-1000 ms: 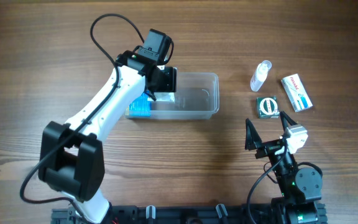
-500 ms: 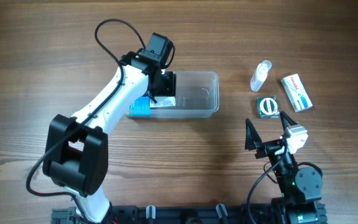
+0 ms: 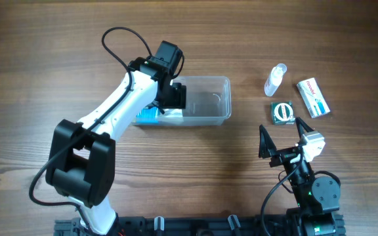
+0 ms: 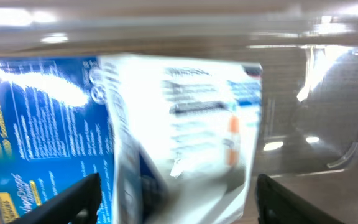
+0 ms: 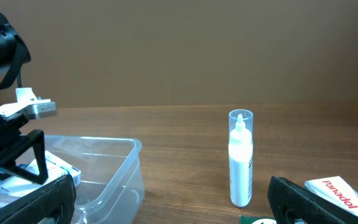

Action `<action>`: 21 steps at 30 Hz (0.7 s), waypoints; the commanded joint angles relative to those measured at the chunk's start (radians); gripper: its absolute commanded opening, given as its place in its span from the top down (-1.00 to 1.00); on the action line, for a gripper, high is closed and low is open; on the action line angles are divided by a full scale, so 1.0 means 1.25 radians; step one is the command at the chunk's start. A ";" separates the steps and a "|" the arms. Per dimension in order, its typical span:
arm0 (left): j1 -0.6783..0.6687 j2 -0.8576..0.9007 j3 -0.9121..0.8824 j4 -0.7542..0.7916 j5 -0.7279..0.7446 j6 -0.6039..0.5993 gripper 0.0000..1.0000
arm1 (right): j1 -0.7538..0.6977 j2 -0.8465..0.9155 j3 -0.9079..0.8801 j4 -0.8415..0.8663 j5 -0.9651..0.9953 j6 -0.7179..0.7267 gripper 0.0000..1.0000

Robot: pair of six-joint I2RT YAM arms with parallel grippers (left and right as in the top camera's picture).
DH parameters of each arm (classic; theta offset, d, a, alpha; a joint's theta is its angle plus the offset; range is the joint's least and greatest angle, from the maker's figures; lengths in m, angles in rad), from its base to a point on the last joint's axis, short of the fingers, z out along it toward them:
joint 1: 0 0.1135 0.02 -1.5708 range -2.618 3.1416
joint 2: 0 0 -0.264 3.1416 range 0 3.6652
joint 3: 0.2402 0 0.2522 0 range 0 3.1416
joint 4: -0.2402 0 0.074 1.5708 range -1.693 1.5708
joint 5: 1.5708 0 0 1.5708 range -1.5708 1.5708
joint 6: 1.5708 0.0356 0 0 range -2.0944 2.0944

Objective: Pack container
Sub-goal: 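Lift the plaster box and lower it into the container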

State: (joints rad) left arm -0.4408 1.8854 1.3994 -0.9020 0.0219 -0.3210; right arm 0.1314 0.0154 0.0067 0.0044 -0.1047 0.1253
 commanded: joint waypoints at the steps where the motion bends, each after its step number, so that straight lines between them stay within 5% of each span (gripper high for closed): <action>1: -0.016 0.011 -0.005 -0.004 0.021 -0.007 -0.75 | -0.005 -0.003 -0.001 0.003 -0.013 -0.014 -1.00; 7: -0.019 0.010 -0.005 -0.003 0.021 -0.007 -0.49 | -0.005 -0.003 -0.001 0.003 -0.013 -0.014 -1.00; 13: -0.019 0.010 -0.005 -0.004 0.021 -0.007 -0.43 | -0.005 -0.003 -0.001 0.003 -0.013 -0.014 -0.99; 17: -0.018 0.010 -0.005 0.009 0.021 -0.007 0.24 | -0.005 -0.003 -0.001 0.003 -0.013 -0.014 -0.99; 21: -0.022 0.010 -0.005 0.016 0.020 -0.008 0.70 | -0.005 -0.003 -0.001 0.003 -0.013 -0.014 -1.00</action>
State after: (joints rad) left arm -0.4595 1.8854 1.3994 -0.8906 0.0357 -0.3290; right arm 0.1314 0.0154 0.0067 0.0044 -0.1051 0.1253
